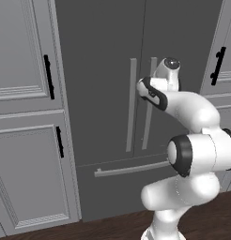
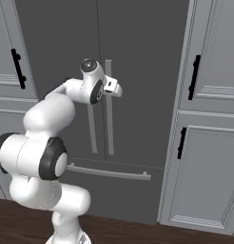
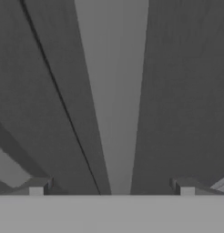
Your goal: Grab a lemon wedge from the fridge and one ice cube from the ice bowl, and put them in the glass of lemonade.
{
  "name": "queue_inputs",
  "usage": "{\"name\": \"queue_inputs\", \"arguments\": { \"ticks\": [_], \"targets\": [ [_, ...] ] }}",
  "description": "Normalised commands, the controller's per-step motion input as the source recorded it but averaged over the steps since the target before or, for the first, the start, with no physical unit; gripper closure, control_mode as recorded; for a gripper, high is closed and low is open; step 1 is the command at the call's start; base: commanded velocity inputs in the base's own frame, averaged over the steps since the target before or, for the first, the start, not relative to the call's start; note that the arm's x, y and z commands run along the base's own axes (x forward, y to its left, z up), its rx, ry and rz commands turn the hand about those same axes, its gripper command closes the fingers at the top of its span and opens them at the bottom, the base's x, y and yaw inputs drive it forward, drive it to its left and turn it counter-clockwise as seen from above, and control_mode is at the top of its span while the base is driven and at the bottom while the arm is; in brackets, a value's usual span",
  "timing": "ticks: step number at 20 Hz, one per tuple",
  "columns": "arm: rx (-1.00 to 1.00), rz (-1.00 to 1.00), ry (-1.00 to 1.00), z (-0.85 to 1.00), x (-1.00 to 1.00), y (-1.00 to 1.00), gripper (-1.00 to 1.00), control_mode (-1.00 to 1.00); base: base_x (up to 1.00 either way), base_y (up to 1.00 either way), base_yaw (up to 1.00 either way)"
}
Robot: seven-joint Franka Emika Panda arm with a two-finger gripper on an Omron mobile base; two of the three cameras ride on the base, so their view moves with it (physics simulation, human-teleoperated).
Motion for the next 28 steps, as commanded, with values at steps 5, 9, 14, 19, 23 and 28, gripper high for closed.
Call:
{"name": "queue_inputs", "arguments": {
  "ticks": [5, 9, 14, 19, 23, 28],
  "targets": [
    [0.00, 0.01, 0.00, -0.16, 0.47, -0.08, -1.00, -1.00, 0.00, 0.00, 0.00],
    [0.00, 0.00, 0.00, -0.19, 0.30, -0.15, -1.00, -1.00, 0.00, 0.00, 0.00],
    [0.00, 0.00, 0.00, -0.19, 0.35, -0.04, -1.00, -1.00, 0.00, 0.00, 0.00],
    [0.00, 0.00, -0.02, -0.36, 0.47, 0.00, -1.00, -1.00, 0.00, 0.00, 0.00],
    [0.00, 0.00, -0.08, -0.37, 0.41, 0.00, -1.00, -1.00, 0.00, 0.00, 0.00],
    [0.00, 0.00, -0.03, -0.15, 0.32, 0.01, -1.00, -1.00, 0.00, 0.00, 0.00]
  ]
}}
